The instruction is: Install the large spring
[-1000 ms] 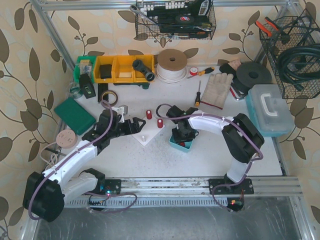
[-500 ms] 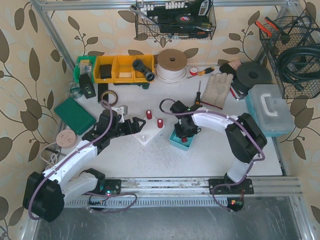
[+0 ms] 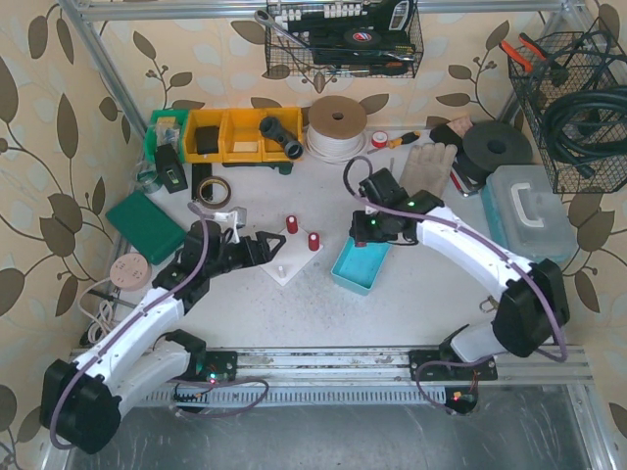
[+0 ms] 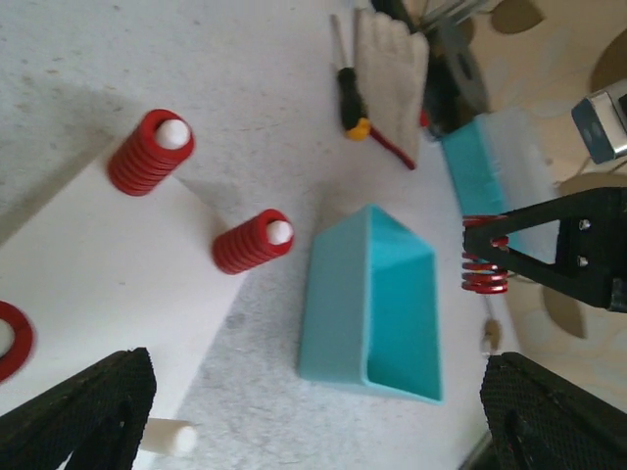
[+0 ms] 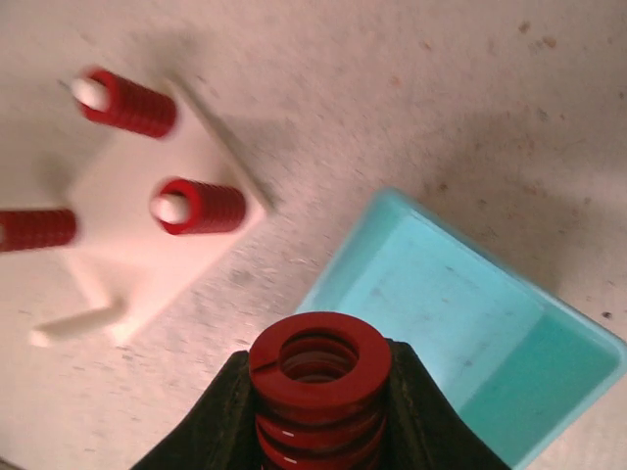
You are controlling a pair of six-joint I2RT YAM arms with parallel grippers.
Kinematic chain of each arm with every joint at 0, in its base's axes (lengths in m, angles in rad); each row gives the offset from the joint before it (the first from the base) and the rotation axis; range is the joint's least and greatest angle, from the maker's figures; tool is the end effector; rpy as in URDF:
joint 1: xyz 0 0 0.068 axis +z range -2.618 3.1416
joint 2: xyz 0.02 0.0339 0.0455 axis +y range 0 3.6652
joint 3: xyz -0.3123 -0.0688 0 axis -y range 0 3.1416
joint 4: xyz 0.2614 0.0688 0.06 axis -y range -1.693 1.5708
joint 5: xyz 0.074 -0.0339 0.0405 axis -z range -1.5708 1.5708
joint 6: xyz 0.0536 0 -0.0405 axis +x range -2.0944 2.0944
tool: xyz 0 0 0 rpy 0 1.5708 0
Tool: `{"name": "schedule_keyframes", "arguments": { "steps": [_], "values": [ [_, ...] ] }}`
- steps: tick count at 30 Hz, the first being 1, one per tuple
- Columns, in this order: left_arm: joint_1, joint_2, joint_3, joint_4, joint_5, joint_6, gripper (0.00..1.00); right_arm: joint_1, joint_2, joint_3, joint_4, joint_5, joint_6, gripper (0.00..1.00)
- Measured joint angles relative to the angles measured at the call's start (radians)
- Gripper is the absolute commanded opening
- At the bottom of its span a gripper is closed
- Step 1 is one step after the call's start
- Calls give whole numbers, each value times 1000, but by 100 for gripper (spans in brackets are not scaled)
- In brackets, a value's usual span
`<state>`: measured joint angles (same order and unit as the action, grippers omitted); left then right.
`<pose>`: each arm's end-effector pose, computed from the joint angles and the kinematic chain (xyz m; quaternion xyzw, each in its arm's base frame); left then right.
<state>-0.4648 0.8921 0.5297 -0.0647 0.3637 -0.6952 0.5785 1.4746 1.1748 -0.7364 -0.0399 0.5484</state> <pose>0.1725 -0.1079 0.2686 0.0022 0.8328 -0.4189 0.3619 0.2688 0.1781 0.2947 -0.0198 0.9641 0.1573 0.2130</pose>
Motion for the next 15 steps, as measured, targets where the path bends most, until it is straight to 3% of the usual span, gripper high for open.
{"name": "schedule_keyframes", "arguments": {
  "steps": [3,10,15],
  "values": [
    [-35,-49,-51,62,13,-58,93,-10,-64,-4,40,-40,57,0],
    [-333,-80,-70,180,-69,-148,93,-10,-223,-108,251,-129,303,0],
    [-382,-10,-46,311,-103,-208,92,-5,-310,-217,408,-161,510,0]
  ]
}}
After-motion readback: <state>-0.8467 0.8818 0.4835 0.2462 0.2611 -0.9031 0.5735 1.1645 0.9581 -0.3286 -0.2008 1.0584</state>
